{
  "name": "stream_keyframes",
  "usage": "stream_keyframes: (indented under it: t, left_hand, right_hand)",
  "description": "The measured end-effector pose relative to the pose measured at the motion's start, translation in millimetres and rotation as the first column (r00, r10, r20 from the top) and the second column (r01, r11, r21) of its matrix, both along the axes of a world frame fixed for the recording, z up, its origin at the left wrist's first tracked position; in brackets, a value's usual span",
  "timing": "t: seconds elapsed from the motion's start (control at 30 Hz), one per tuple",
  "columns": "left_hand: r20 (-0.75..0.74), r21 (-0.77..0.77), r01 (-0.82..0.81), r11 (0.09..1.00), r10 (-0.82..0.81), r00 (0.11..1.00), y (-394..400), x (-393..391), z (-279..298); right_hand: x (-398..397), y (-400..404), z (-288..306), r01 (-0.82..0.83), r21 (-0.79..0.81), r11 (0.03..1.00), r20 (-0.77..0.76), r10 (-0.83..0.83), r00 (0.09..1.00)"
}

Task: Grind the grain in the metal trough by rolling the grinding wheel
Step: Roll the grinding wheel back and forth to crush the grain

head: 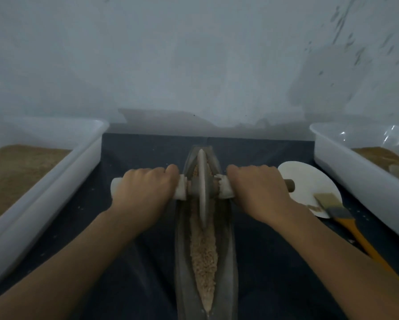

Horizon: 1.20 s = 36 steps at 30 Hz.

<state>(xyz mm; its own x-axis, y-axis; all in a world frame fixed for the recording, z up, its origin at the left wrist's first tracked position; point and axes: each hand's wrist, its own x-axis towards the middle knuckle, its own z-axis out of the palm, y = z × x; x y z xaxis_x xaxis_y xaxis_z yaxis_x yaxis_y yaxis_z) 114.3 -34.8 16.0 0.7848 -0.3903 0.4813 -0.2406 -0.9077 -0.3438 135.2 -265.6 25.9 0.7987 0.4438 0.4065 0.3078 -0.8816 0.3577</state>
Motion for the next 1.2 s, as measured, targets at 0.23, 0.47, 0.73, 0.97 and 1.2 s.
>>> stream_keyframes:
  t: [0.23,0.47,0.73,0.97,1.2]
  left_hand:
    - [-0.057,-0.033,-0.078,0.996,0.076,0.995,-10,17,10]
    - [-0.133,-0.048,-0.051,0.998,0.044,0.99,-1,-41,4]
    - [-0.062,-0.012,-0.023,1.0,0.022,0.998,-3,-24,5]
    - [-0.072,-0.028,-0.115,0.993,0.113,0.991,-9,13,10]
    - [-0.209,-0.081,0.054,0.995,-0.07,0.975,-2,-48,14]
  right_hand:
    - [12,2,1,0.027,0.084,0.996,-0.043,-0.024,0.999]
    - [-49,-5,3,-0.036,-0.051,0.998,-0.041,0.034,0.999]
    - [-21,0,3,0.014,0.024,1.0,-0.064,-0.013,0.998]
    - [12,2,3,-0.018,0.022,1.0,-0.006,0.018,1.0]
    - [-50,-5,8,-0.035,0.041,0.999,-0.205,0.042,0.978]
